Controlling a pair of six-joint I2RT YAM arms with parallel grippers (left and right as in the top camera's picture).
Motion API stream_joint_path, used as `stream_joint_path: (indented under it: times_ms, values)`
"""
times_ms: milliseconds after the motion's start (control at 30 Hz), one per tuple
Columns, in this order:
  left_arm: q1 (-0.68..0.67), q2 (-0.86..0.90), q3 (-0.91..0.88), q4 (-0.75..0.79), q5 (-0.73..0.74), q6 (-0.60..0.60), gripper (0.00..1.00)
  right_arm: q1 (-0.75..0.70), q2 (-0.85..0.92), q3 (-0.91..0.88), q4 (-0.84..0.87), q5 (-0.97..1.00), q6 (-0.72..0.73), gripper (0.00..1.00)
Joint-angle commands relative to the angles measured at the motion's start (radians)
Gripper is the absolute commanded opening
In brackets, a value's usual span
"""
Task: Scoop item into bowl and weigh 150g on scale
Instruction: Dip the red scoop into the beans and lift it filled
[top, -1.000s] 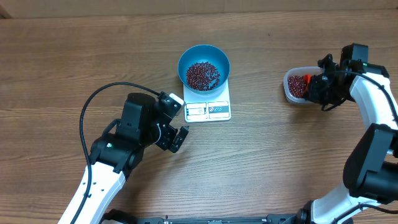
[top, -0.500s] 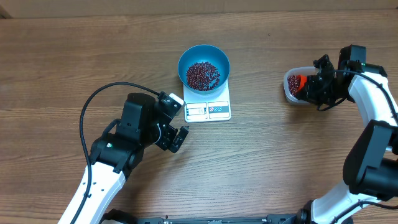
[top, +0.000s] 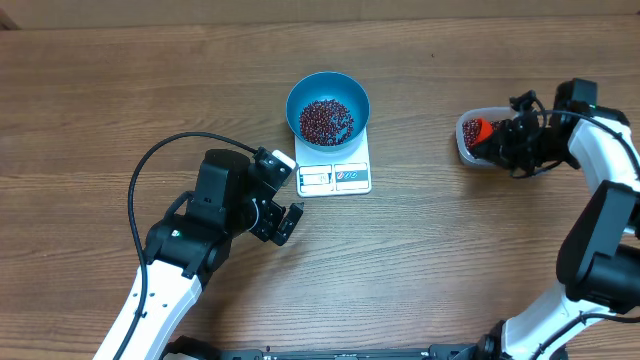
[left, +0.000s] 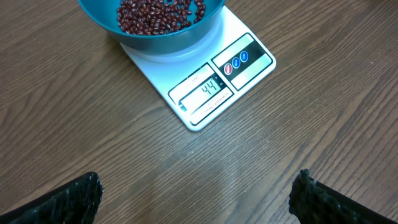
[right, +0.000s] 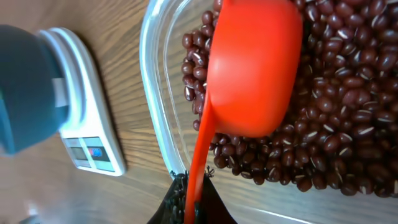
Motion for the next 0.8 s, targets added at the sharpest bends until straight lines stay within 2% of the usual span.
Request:
stream_joint_path:
  times_ms: [0,333,767]
  values:
    - [-0.002,0.003,-0.008,0.000,0.012,0.023,0.99,-0.041,0.021,-0.018,-0.016,-0.142,0.002,0.04]
    - [-0.002,0.003,-0.008,0.000,0.012,0.023,0.99,-0.147,0.021,-0.018,-0.053,-0.214,-0.002,0.04]
    - [-0.002,0.003,-0.008,0.000,0.012,0.023,1.00,-0.210,0.021,-0.018,-0.100,-0.378,-0.120,0.04]
